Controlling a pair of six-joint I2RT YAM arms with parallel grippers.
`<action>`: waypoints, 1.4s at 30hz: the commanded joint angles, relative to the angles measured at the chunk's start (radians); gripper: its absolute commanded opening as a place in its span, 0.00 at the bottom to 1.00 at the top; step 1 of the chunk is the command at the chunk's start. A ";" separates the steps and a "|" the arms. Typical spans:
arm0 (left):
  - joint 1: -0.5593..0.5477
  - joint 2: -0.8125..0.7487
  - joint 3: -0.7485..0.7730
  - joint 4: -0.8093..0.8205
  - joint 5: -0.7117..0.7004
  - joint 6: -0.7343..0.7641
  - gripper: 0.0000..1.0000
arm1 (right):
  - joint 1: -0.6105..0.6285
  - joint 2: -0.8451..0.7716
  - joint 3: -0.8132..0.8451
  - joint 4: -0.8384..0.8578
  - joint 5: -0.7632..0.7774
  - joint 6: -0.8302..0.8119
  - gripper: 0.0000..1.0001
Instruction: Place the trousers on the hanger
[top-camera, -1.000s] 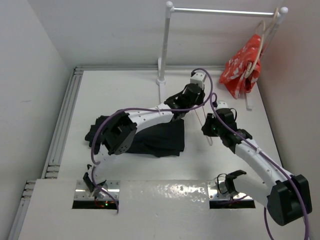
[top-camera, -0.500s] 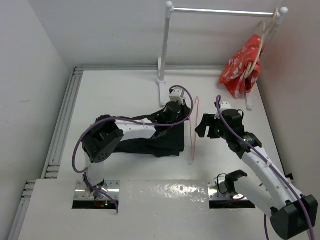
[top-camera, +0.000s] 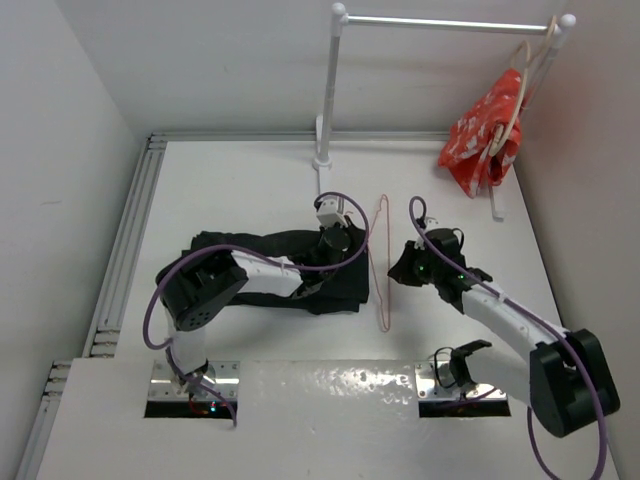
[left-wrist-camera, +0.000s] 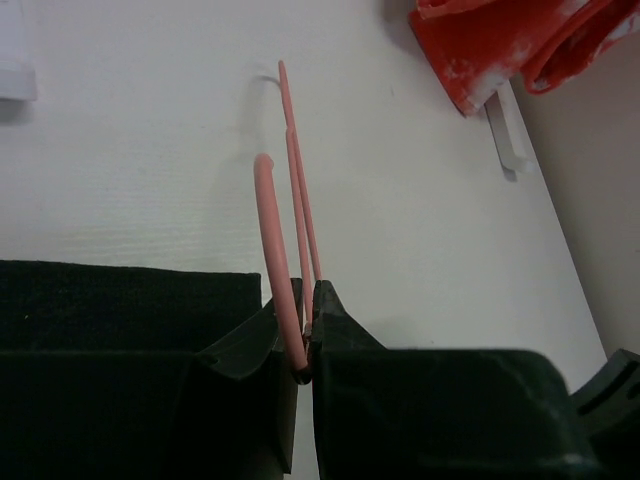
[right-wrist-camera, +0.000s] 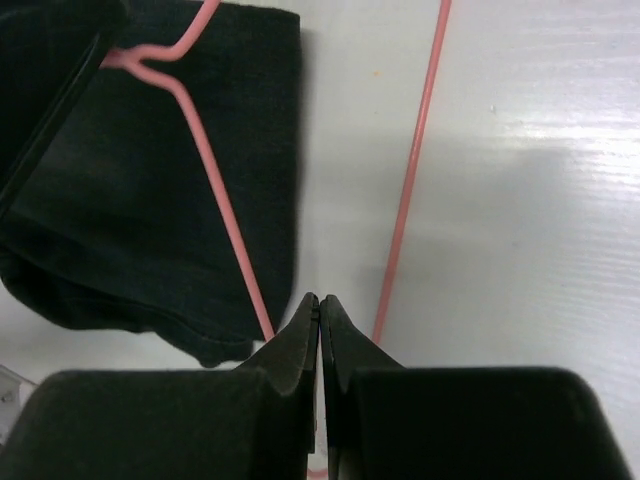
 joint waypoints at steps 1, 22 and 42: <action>-0.017 -0.044 -0.024 0.038 -0.089 -0.031 0.00 | 0.006 0.052 -0.007 0.205 -0.030 0.048 0.03; -0.016 -0.055 -0.096 0.024 -0.060 -0.013 0.00 | 0.029 0.503 0.004 0.577 -0.238 0.243 0.48; -0.016 -0.184 -0.235 0.004 -0.162 0.067 0.00 | 0.022 0.264 0.005 0.445 -0.037 0.188 0.00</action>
